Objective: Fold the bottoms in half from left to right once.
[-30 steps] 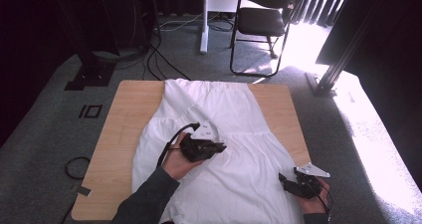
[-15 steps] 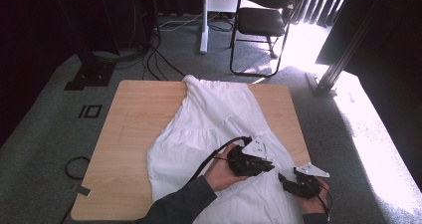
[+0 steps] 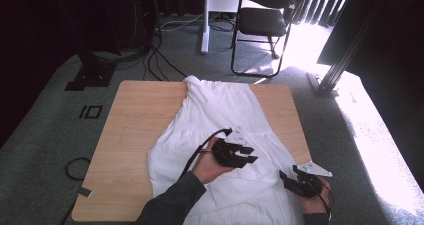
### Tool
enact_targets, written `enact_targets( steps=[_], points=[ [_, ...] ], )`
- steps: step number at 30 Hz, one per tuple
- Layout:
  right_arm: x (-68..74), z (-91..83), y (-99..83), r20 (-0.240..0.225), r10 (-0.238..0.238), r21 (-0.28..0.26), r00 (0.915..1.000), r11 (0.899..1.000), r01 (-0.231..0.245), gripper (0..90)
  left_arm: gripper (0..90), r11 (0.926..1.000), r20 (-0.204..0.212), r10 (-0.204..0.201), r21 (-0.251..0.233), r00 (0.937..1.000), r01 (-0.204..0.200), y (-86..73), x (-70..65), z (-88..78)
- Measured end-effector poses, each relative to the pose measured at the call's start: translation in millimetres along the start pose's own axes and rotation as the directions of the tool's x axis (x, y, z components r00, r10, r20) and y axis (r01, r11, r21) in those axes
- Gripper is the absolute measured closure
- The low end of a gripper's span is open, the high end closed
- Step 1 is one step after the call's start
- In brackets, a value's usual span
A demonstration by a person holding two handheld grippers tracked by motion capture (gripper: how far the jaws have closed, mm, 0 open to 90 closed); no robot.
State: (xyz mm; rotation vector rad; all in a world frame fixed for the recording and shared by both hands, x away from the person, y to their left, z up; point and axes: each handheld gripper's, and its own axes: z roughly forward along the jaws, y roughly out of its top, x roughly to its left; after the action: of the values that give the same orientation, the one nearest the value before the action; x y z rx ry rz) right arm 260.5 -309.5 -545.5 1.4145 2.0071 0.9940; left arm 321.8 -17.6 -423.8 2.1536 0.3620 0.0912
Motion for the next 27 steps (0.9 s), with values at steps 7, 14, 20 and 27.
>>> enact_targets(
  steps=[7, 14, 20, 27],
  points=[
    [25.5, 0.7, 31.7, -0.058, -0.019, -0.046, 0.9981, 0.999, 0.016, 43.2, 63.9, 0.9977, -0.167, -0.066, -0.027, 0.9837, 0.063, -34.3, 30.9, -55.8],
    [35.2, 25.1, 39.2, -0.071, 0.003, 0.039, 0.9975, 0.999, 0.0, 38.8, 61.9, 0.9854, -0.269, -0.17, -0.032, 0.948, 0.167, -82.1, 55.0, -90.8],
    [41.6, 43.0, 32.0, -0.112, 0.015, 0.117, 0.9936, 0.993, -0.002, 38.5, 61.1, 0.9572, -0.327, -0.287, -0.062, 0.9003, 0.283, -133.4, 71.1, -118.4],
    [57.1, 38.6, 35.0, -0.107, -0.117, 0.103, 0.9874, 0.986, 0.128, 86.7, 60.0, 0.9377, -0.378, -0.334, -0.041, 0.8634, 0.345, -170.9, 75.3, -128.7]
  ],
)
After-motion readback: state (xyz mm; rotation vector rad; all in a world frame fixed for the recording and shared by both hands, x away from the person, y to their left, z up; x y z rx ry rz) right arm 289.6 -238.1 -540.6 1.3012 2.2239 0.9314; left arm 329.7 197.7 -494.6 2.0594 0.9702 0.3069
